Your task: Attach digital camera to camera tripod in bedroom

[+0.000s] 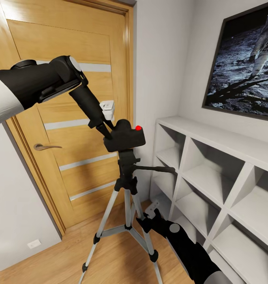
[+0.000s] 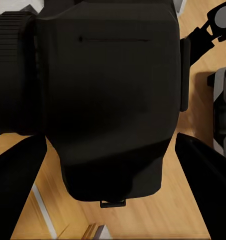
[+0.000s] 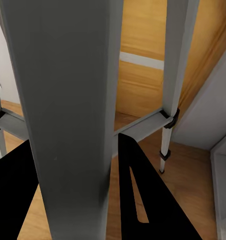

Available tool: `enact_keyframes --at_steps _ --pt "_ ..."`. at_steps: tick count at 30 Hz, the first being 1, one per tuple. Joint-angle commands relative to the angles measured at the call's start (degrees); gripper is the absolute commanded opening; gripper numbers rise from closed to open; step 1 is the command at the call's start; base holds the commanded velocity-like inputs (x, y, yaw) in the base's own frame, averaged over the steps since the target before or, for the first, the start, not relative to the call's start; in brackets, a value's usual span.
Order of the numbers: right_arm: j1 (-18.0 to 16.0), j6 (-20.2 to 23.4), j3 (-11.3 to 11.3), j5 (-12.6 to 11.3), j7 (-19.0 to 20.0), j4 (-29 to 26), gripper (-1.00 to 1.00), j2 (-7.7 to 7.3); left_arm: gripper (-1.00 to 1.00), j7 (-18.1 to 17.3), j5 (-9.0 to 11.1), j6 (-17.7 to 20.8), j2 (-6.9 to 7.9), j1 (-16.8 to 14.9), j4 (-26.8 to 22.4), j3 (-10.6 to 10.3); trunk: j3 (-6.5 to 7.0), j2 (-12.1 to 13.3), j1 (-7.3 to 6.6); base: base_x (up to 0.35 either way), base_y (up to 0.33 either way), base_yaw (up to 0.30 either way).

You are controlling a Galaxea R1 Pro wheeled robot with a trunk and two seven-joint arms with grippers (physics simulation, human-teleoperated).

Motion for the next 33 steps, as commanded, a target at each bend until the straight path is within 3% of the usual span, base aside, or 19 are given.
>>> enact_keyframes --at_steps 1,14,22,29,33 --pt "0.02 0.11 0.19 -0.77 0.26 0.11 -1.0 0.05 -1.0 0.0 0.45 0.59 -0.13 -0.18 -0.05 -0.54 -0.17 -0.1 0.06 0.0 0.0 0.0" --pt "0.02 0.11 0.2 -0.82 0.27 0.11 -1.0 0.05 -1.0 0.01 0.78 0.81 -0.54 -0.45 0.2 -3.43 -0.17 -0.1 0.06 0.0 0.0 0.0" --pt "0.02 0.11 0.2 -0.78 0.31 0.11 -1.0 0.05 -1.0 0.06 4.29 1.5 -0.62 -0.47 0.83 -4.41 -0.17 -0.1 0.06 0.0 0.0 0.0" --pt "0.02 0.06 0.2 -0.8 0.34 0.11 -1.0 0.05 -1.0 0.07 5.1 2.52 -0.9 -0.47 1.68 -5.12 -0.17 -0.1 0.06 0.0 0.0 0.0" --pt "0.02 0.04 0.2 -0.79 0.34 0.11 -1.0 0.05 -1.0 0.08 5.25 2.76 -2.09 -0.47 2.84 -5.32 -0.17 -0.1 0.06 0.0 0.0 0.0"
